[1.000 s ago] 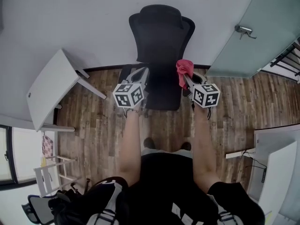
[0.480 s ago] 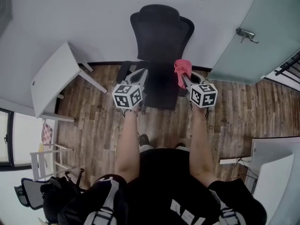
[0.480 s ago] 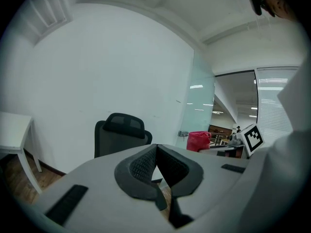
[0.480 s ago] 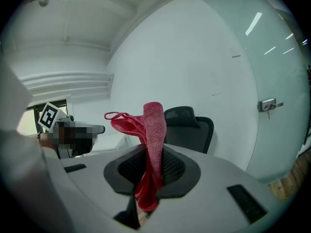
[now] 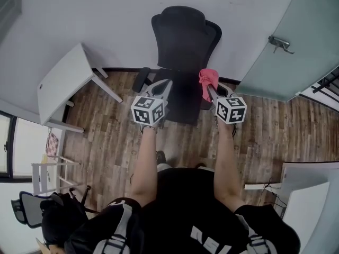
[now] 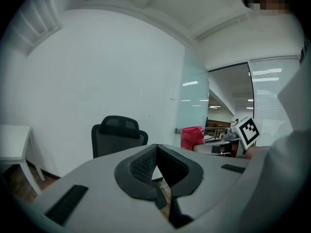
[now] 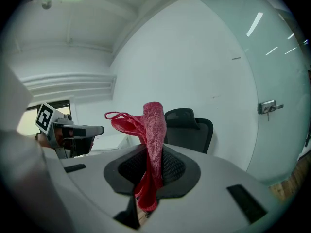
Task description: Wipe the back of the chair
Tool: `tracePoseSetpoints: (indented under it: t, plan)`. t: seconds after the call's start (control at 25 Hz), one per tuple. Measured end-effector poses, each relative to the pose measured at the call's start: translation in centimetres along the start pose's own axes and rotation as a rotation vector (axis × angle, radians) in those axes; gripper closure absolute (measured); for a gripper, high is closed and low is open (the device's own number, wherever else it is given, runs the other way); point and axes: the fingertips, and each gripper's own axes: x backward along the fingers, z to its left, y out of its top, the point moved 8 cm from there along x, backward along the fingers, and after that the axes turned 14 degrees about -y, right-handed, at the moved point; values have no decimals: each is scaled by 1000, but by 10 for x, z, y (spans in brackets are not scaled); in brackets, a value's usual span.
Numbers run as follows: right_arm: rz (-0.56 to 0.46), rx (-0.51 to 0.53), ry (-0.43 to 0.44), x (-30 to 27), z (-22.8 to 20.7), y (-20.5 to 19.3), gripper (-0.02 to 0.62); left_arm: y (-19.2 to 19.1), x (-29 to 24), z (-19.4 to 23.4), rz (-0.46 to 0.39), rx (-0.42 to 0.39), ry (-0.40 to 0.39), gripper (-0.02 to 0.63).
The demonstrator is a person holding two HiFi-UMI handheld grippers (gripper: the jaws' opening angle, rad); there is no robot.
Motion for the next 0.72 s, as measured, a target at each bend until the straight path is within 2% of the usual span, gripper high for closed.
tracePoseSetpoints:
  t: [0.2,0.72]
  plan:
    - [3,4,-1,6,1,-3,525,-1,0,-9,39,-29,4,581]
    - [14,3,-3,5,6,-7,525,2,2,-7,52,-39,1,581]
